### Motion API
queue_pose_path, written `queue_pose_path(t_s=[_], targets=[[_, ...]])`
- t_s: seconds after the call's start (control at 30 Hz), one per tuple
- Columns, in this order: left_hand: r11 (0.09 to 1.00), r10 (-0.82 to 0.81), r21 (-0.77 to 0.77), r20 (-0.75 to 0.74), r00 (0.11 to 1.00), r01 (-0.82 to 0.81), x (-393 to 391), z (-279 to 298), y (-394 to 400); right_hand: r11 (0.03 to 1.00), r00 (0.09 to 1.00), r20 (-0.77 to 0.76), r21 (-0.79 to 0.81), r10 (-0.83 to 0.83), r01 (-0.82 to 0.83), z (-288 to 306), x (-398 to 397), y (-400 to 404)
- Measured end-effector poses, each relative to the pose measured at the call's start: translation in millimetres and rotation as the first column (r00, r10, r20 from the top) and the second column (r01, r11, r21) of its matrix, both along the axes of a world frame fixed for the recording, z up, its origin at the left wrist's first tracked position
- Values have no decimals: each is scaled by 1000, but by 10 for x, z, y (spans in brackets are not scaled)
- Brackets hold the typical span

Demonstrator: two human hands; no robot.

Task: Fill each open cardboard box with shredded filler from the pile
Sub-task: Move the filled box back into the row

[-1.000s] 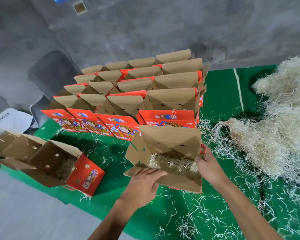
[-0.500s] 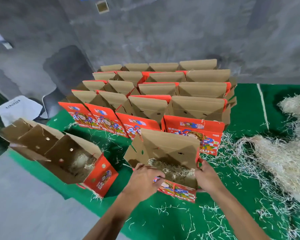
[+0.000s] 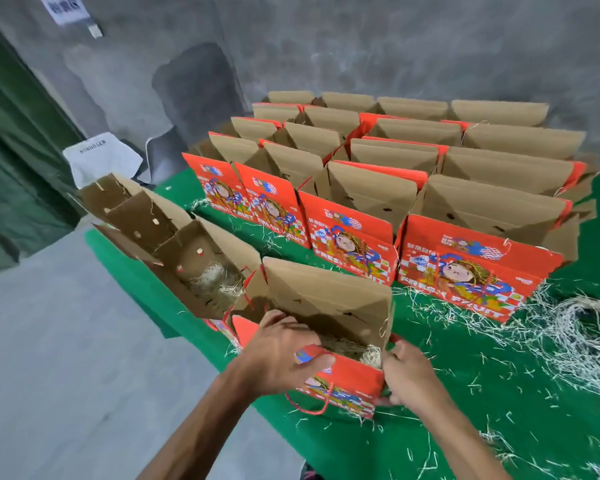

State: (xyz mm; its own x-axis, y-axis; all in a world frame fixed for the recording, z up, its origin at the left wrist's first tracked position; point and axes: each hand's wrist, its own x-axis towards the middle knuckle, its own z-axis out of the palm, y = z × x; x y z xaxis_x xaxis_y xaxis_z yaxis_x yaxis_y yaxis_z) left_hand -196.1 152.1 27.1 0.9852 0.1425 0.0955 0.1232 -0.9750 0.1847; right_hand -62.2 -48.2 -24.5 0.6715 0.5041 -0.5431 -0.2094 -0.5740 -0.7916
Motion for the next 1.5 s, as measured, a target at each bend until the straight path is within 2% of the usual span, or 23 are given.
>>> queue_pose_path(t_s=[0.17,0.3,0.47,0.53,0.63,0.97,1.03,1.1,1.2,1.4,1.5], targets=[[995,97,11,89,991,-99,-40,-4,234,995,999,-10,88,-44,44,-54,-307,239],[996,71,-58,116,991,-65,82,17,237,997,1000,-21,79,-12,13,2,-344,273],[990,50,-137,191,980,-24,164,-32,130,995,989,-126,61,-72,80,12,-334,265],[983,34,-185,210,977,5,193,-52,86,997,995,-89,48,-48,53,13,-398,283],[974,28,-226,233,972,26,217,-91,68,999,998,64,-39,18,-16,-16,-547,328],[959,104,-281,257,961,-29,206,-130,206,990,990,13,29,-137,137,-19,-746,565],[954,128,-297,250,960,-50,239,-114,171,989,988,58,32,-144,143,-14,-713,568],[953,146,-296,259,955,-66,284,-93,119,980,974,134,113,-181,167,-7,-658,539],[942,184,-323,271,945,-91,381,-15,47,933,955,135,285,-265,219,19,-538,495],[934,138,-357,342,930,-8,793,121,-156,883,920,211,413,-330,222,134,-249,483],[924,67,-371,389,919,90,1135,242,-212,895,904,282,402,-323,194,223,-19,425]])
